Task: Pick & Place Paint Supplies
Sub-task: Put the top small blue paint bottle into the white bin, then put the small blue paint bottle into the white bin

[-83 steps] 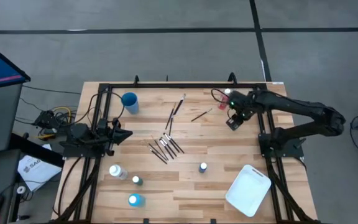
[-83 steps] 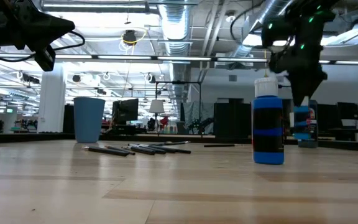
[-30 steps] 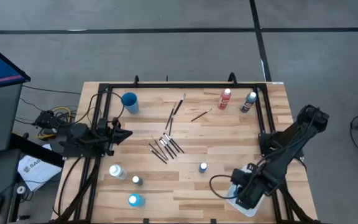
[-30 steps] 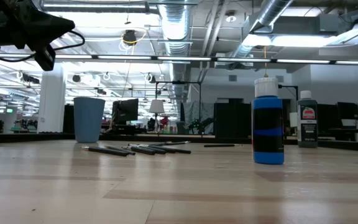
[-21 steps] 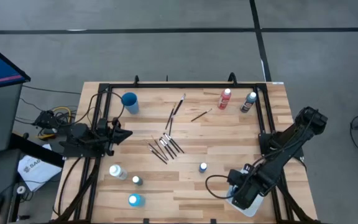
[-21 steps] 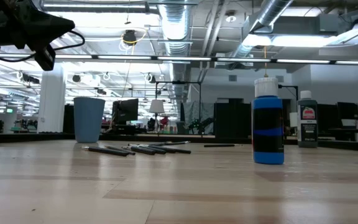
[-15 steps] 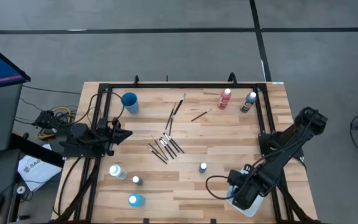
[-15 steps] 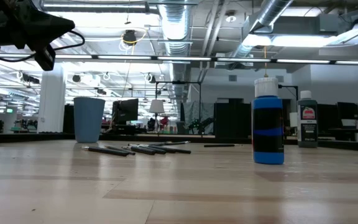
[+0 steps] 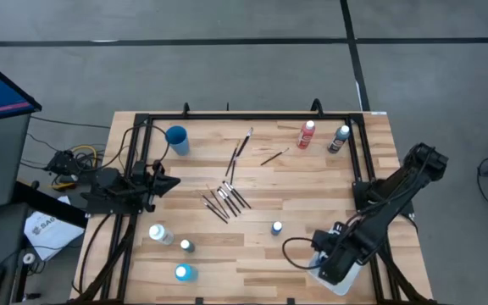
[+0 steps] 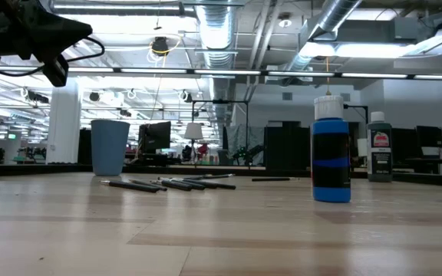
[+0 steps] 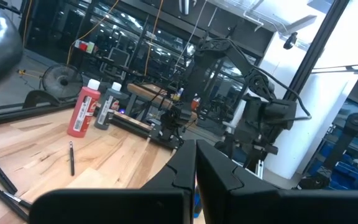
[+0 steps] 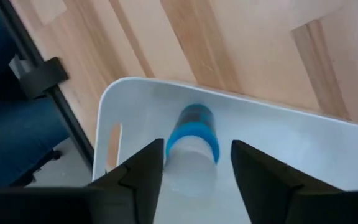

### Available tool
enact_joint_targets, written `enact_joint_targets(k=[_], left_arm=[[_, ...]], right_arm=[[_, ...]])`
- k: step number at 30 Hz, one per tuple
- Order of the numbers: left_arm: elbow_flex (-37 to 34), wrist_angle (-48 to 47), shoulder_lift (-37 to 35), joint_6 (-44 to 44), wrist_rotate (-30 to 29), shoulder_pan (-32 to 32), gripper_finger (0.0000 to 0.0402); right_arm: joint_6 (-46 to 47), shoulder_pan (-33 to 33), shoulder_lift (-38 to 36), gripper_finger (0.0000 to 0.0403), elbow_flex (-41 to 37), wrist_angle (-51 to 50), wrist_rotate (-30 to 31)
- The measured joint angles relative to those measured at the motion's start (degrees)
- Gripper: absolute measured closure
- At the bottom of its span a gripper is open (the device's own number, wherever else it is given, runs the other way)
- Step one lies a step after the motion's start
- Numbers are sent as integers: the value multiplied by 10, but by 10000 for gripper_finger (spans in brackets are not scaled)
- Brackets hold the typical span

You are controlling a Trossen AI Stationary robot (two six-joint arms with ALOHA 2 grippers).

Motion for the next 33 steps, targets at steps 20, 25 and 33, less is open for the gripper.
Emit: enact_joint_targets(k=[20,25,33], left_arm=[[0,5,0,0,0,0,398],[0,5,0,0,0,0,398],[0,6,0,0,0,0,398]], right_arm=[[-331,-148,-88,181,0,94,62],[-443,-200,-48,172,0,100,61],[-535,-251,-16,151,0,104,57]])
